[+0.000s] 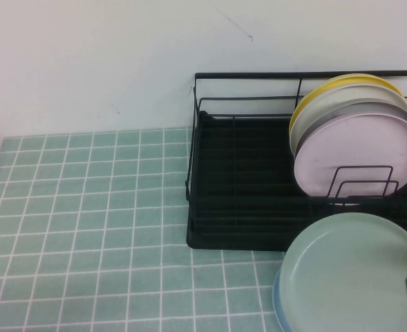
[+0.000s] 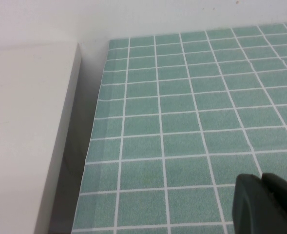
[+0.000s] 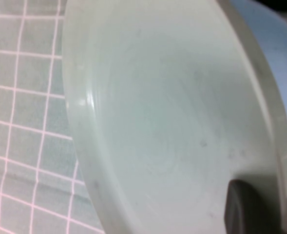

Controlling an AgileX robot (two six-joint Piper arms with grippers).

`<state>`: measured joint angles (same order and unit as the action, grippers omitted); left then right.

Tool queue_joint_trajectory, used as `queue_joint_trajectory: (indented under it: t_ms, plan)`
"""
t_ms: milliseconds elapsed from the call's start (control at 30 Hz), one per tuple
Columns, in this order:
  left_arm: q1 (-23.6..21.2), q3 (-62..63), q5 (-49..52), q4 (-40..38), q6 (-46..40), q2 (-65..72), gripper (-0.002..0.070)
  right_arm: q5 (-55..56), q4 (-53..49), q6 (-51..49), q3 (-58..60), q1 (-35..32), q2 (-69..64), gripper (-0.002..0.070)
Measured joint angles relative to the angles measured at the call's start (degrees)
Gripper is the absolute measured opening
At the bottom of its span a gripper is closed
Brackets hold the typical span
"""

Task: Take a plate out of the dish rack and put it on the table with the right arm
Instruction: Place the plate from the table

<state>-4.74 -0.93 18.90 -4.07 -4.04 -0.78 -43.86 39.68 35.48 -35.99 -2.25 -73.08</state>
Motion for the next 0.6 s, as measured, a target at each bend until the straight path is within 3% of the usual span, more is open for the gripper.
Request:
queue_joint_trajectory:
  t_ms: [600]
  plan:
    - [0.00, 0.00, 0.00, 0.00, 0.00, 0.00, -0.0004, 4.29, 5.83, 6.62, 0.00, 0.00, -11.04, 0.0087]
